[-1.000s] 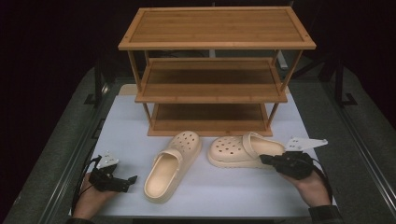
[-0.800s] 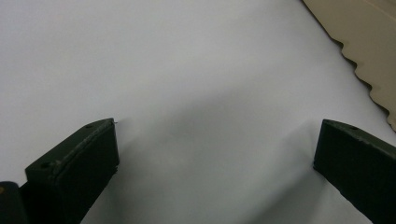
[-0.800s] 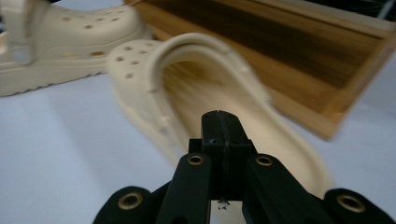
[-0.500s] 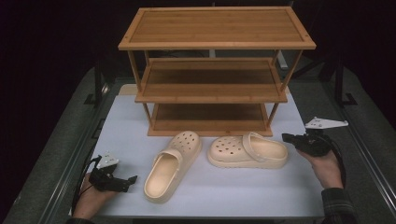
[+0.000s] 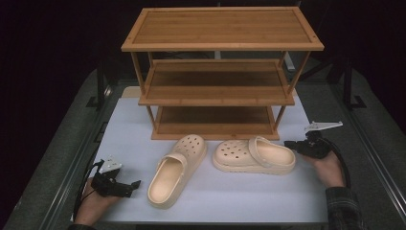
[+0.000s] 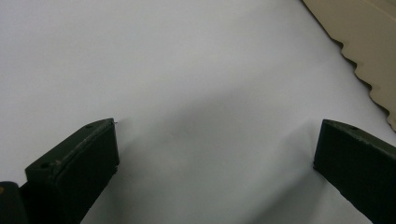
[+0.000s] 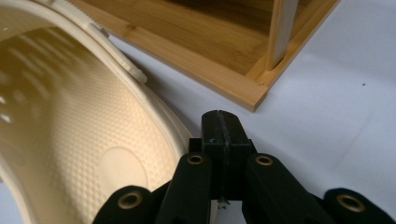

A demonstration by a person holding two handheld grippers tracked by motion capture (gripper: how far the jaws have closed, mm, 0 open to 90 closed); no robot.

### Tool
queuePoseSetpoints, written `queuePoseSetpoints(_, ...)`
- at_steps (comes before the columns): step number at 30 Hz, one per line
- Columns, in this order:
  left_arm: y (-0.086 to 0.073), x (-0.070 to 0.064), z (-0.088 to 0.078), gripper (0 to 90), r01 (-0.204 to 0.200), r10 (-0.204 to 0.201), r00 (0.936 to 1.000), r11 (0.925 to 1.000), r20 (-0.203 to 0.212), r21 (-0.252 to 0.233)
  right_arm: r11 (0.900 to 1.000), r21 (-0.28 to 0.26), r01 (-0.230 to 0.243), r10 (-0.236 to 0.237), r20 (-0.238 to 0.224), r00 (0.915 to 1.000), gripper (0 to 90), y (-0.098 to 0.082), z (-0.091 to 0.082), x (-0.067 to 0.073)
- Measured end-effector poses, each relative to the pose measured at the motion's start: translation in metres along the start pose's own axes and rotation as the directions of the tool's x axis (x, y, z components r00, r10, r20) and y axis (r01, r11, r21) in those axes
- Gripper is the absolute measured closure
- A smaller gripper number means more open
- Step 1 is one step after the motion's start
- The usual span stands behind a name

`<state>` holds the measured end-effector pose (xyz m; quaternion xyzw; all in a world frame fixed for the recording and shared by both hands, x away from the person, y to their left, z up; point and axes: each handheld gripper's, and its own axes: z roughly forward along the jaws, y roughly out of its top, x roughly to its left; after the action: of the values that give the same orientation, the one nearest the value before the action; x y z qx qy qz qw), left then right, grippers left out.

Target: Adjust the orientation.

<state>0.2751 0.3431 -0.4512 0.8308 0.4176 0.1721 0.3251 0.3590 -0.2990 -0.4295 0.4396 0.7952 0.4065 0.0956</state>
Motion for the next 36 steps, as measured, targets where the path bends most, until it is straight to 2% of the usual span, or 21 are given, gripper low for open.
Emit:
queuePoseSetpoints(4,0.000,0.000,0.000,0.0,0.000,0.000,1.0000,1.0000,0.000,-0.002,1.000,-0.002,0.000,0.000,-0.012,0.9999,90.0,-0.005,-0.004,0.002)
queuePoseSetpoints(8,0.000,0.000,0.000,0.0,0.000,0.000,1.0000,1.0000,0.000,-0.002,1.000,0.009,0.018,-0.018,-0.021,0.9996,90.0,-0.010,-0.009,0.011)
queuePoseSetpoints(14,0.000,0.000,0.000,0.0,0.000,0.000,1.0000,1.0000,0.000,-0.002,0.999,0.016,0.044,-0.043,-0.049,0.9979,90.0,-0.023,-0.016,0.032)
queuePoseSetpoints(18,0.000,0.000,0.000,0.0,0.000,0.000,1.0000,1.0000,-0.001,-0.002,0.996,0.035,0.078,-0.076,-0.072,0.9946,90.0,-0.028,-0.019,0.049)
queuePoseSetpoints(20,0.000,0.000,0.000,0.0,0.000,0.000,1.0000,1.0000,0.000,-0.002,0.993,0.041,0.113,-0.109,-0.095,0.9895,90.0,-0.032,-0.018,0.064)
queuePoseSetpoints(21,0.000,0.000,0.000,0.0,0.000,0.000,1.0000,1.0000,0.000,-0.002,0.993,0.041,0.113,-0.109,-0.095,0.9895,90.0,-0.032,-0.018,0.064)
queuePoseSetpoints(23,0.000,0.000,0.000,0.0,0.000,0.000,1.0000,1.0000,0.000,-0.002,0.989,0.050,0.136,-0.130,-0.122,0.9841,90.0,-0.034,-0.017,0.079)
queuePoseSetpoints(27,0.000,0.000,0.000,0.0,-0.001,0.001,1.0000,1.0000,0.000,-0.001,0.985,0.040,0.170,-0.162,-0.157,0.9743,90.0,-0.035,-0.016,0.097)
queuePoseSetpoints(29,0.000,0.000,0.000,0.0,-0.002,0.002,1.0000,1.0000,0.000,0.000,0.984,0.038,0.174,-0.166,-0.165,0.9723,90.0,-0.035,-0.015,0.101)
queuePoseSetpoints(30,0.000,0.000,0.000,0.0,-0.003,0.003,1.0000,1.0000,0.000,0.001,0.982,0.037,0.185,-0.175,-0.181,0.9677,90.0,-0.034,-0.013,0.106)
queuePoseSetpoints(31,0.000,0.000,0.000,0.0,-0.003,0.003,1.0000,1.0000,0.000,0.001,0.982,0.037,0.185,-0.175,-0.181,0.9677,90.0,-0.034,-0.013,0.106)
queuePoseSetpoints(32,0.000,0.000,0.000,0.0,-0.002,0.002,1.0000,1.0000,0.000,0.000,0.980,0.040,0.195,-0.185,-0.192,0.9638,90.0,-0.033,-0.010,0.111)
queuePoseSetpoints(35,0.000,0.000,0.000,0.0,-0.002,0.002,1.0000,1.0000,0.000,0.000,0.979,0.040,0.200,-0.188,-0.202,0.9613,90.0,-0.032,-0.008,0.113)
queuePoseSetpoints(36,0.000,0.000,0.000,0.0,-0.002,0.002,1.0000,1.0000,0.000,0.000,0.977,0.042,0.209,-0.195,-0.216,0.9566,90.0,-0.031,-0.006,0.117)
